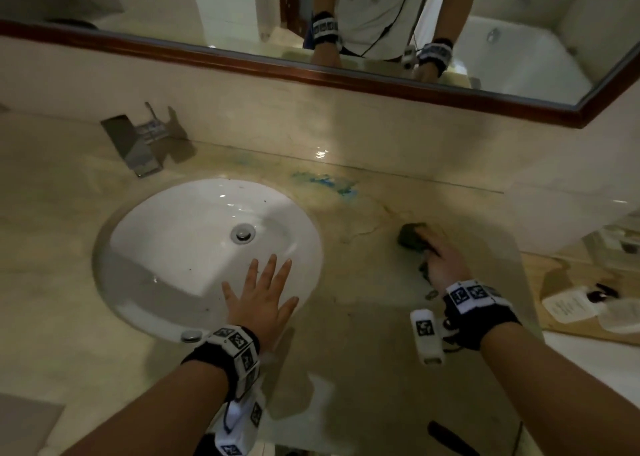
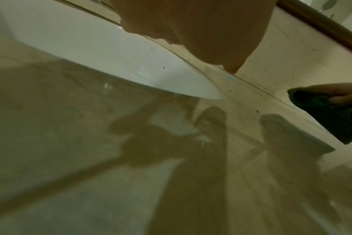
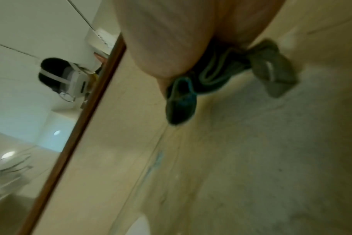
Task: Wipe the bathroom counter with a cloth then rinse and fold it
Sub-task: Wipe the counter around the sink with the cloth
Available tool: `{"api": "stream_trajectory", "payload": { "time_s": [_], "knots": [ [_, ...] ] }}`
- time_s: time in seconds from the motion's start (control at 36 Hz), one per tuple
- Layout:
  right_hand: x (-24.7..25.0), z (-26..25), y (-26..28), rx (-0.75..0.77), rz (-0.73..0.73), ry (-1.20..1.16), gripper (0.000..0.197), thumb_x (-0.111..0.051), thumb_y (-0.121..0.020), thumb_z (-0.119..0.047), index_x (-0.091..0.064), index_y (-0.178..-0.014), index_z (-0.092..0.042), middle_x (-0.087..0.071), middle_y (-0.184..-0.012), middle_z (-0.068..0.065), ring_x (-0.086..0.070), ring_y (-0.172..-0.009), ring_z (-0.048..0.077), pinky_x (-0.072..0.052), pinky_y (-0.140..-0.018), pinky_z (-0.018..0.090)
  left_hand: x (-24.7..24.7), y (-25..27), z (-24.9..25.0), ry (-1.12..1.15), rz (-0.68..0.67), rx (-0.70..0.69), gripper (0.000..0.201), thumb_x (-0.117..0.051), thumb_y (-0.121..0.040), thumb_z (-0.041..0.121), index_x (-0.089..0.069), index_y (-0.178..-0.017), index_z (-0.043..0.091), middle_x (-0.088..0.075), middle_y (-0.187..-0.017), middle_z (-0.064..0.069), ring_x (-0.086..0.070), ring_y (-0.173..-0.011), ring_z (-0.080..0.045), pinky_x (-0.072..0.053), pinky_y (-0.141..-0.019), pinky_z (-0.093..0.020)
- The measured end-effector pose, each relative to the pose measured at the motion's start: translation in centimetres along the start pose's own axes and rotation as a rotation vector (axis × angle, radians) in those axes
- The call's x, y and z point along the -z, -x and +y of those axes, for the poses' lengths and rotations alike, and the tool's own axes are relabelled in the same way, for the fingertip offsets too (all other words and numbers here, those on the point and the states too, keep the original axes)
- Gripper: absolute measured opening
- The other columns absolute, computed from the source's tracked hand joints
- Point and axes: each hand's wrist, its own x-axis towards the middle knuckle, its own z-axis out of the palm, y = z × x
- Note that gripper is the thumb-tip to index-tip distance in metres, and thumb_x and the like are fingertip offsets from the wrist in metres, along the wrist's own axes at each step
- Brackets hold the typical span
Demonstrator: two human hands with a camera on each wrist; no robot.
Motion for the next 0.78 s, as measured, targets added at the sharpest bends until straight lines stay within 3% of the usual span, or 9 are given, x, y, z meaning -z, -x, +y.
{"api": "stream_trajectory", "payload": {
  "time_s": [0.06, 0.14, 0.22, 0.31, 0.42, 0.53, 0.61, 0.69, 0.78],
  "knots": [
    [-1.2, 0.7, -0.7, -0.072, 0.052, 0.094, 0.057, -0.035, -0.095, 0.001, -0.036, -0.144, -0.029, -0.030, -0.153, 0.007, -0.036, -0.135, 0.034, -0.038, -0.109, 0.046, 0.0, 0.3, -0.6, 0.002, 0.008, -0.004, 0.062, -0.016, -0.095, 0.059, 0.025, -0.141, 0.045, 0.023, -0.155, 0.015, 0.020, -0.144, -0.017, 0.002, -0.109, -0.066],
    [-3.6, 1.8, -0.7, -0.107, -0.011, 0.319, 0.062, -0.038, -0.094, 0.001, -0.019, -0.150, -0.018, -0.010, -0.159, 0.007, -0.010, -0.146, 0.029, -0.016, -0.120, 0.040, 0.3, 0.5, -1.5, 0.002, 0.017, -0.014, 0.062, -0.017, -0.095, 0.059, 0.022, -0.142, 0.045, 0.022, -0.156, 0.015, 0.019, -0.145, -0.018, 0.002, -0.109, -0.067],
    [-5.8, 1.4, 0.0, -0.064, 0.025, 0.336, 0.056, -0.041, -0.096, -0.010, -0.023, -0.149, -0.014, -0.012, -0.159, 0.006, -0.007, -0.147, 0.027, -0.011, -0.120, 0.038, 0.6, 0.5, -2.2, 0.005, 0.010, -0.029, 0.062, -0.016, -0.095, 0.059, 0.023, -0.142, 0.045, 0.023, -0.155, 0.015, 0.020, -0.145, -0.018, 0.002, -0.109, -0.066],
    [-7.5, 0.3, 1.9, 0.024, -0.061, 0.319, 0.053, -0.043, -0.097, -0.015, -0.028, -0.148, -0.019, -0.016, -0.158, 0.000, -0.010, -0.147, 0.023, -0.009, -0.121, 0.035, 0.9, 0.2, -2.8, -0.010, -0.008, -0.054, 0.062, -0.014, -0.095, 0.060, 0.025, -0.141, 0.045, 0.028, -0.153, 0.016, 0.021, -0.144, -0.018, 0.002, -0.110, -0.066],
    [-9.8, -1.8, 5.1, 0.289, -0.221, 0.383, 0.053, -0.041, -0.095, -0.003, -0.034, -0.145, -0.020, -0.022, -0.156, -0.003, -0.014, -0.146, 0.019, -0.003, -0.117, 0.025, 1.5, -0.1, -3.4, 0.009, -0.021, -0.100, 0.062, -0.014, -0.094, 0.061, 0.022, -0.143, 0.045, 0.031, -0.149, 0.018, 0.021, -0.144, -0.019, 0.003, -0.109, -0.067],
    [-11.0, -2.9, 7.5, 0.409, -0.477, 0.308, 0.059, -0.036, -0.089, 0.012, -0.044, -0.139, -0.020, -0.028, -0.149, -0.010, -0.012, -0.143, 0.009, 0.004, -0.111, 0.008, 2.2, -0.4, -3.8, -0.041, -0.033, -0.127, 0.064, -0.015, -0.095, 0.060, 0.022, -0.144, 0.043, 0.026, -0.155, 0.013, 0.019, -0.145, -0.020, 0.000, -0.109, -0.066],
    [-10.3, -3.4, 8.0, 0.272, -0.596, 0.211, 0.053, -0.037, -0.090, 0.013, -0.055, -0.131, -0.017, -0.037, -0.142, -0.013, -0.020, -0.138, 0.004, -0.001, -0.102, -0.005, 2.5, -0.7, -4.1, -0.078, -0.053, -0.149, 0.064, -0.015, -0.095, 0.059, 0.024, -0.143, 0.042, 0.026, -0.155, 0.013, 0.019, -0.145, -0.020, -0.001, -0.110, -0.066],
    [-8.1, -3.8, 7.5, 0.034, -0.587, 0.129, 0.055, -0.038, -0.091, 0.010, -0.063, -0.119, -0.030, -0.048, -0.141, -0.006, -0.040, -0.132, 0.014, -0.027, -0.109, 0.019, 2.7, -0.9, -4.4, -0.063, -0.065, -0.179, 0.064, -0.015, -0.095, 0.059, 0.023, -0.143, 0.042, 0.026, -0.155, 0.013, 0.019, -0.145, -0.020, -0.001, -0.110, -0.066],
    [-5.1, -3.6, 7.0, -0.095, -0.390, 0.010, 0.052, -0.041, -0.093, 0.005, -0.063, -0.113, -0.037, -0.055, -0.132, -0.002, -0.055, -0.110, 0.018, -0.041, -0.093, 0.024, 2.9, -1.4, -4.9, -0.055, -0.060, -0.210, 0.063, -0.014, -0.095, 0.060, 0.022, -0.143, 0.043, 0.026, -0.155, 0.014, 0.018, -0.145, -0.020, -0.001, -0.110, -0.066]
  ]
}}
